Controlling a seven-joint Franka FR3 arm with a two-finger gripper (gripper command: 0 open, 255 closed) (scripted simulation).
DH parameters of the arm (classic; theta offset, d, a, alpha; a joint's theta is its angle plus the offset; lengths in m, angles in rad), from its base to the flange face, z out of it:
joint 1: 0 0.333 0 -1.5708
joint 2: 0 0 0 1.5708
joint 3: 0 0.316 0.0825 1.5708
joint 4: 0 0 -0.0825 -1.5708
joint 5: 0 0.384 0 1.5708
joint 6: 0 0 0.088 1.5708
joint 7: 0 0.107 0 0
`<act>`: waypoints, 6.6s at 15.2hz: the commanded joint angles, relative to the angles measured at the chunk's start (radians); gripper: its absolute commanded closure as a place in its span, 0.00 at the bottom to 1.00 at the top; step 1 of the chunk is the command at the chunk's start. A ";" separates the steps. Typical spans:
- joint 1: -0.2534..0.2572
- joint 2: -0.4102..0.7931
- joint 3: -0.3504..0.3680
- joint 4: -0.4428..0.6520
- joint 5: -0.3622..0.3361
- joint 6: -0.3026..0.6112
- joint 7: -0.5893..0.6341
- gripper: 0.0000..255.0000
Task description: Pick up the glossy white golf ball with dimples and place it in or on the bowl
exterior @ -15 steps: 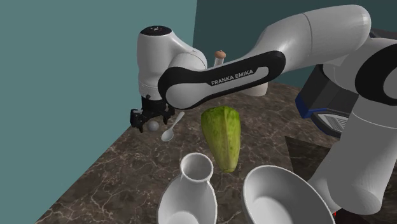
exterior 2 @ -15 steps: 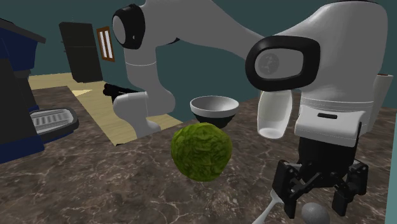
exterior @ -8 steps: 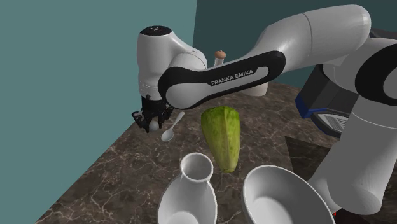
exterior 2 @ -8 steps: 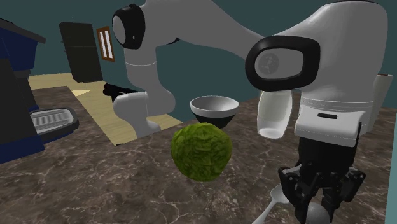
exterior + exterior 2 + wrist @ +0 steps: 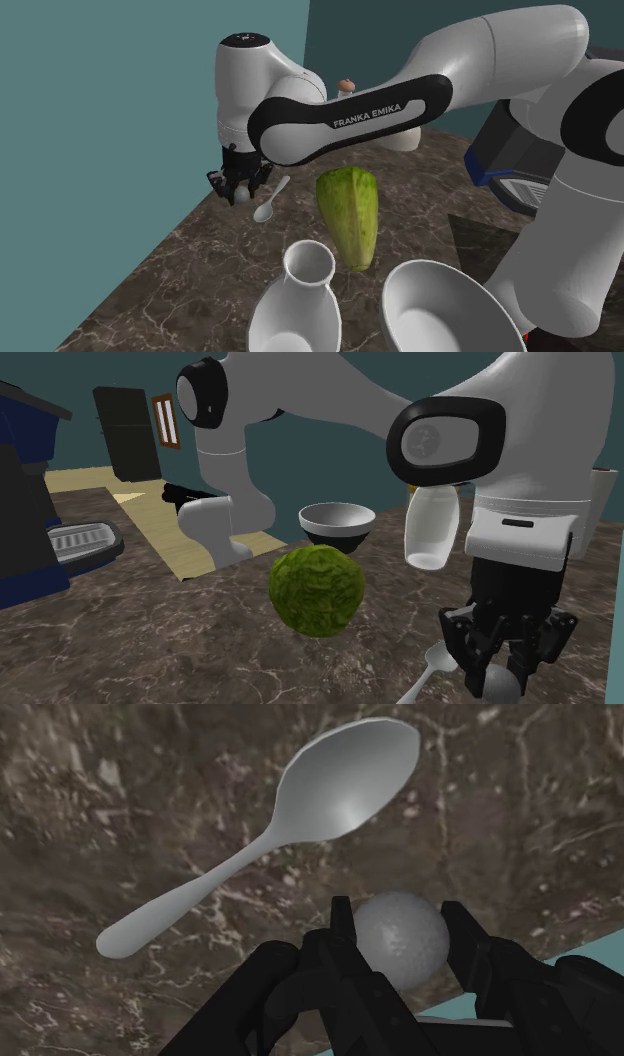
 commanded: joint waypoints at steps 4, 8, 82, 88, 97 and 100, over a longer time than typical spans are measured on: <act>0.000 -0.015 0.004 0.049 0.013 -0.062 -0.012 1.00; 0.001 -0.023 0.007 0.093 0.021 -0.112 -0.021 1.00; 0.337 -1.318 0.075 -0.768 0.598 -0.459 0.082 1.00; 0.337 -1.318 0.075 -0.768 0.598 -0.459 0.082 0.00; 0.318 -1.286 0.039 -0.628 0.563 -0.566 0.092 0.00; 0.318 -1.286 0.039 -0.628 0.563 -0.566 0.092 0.00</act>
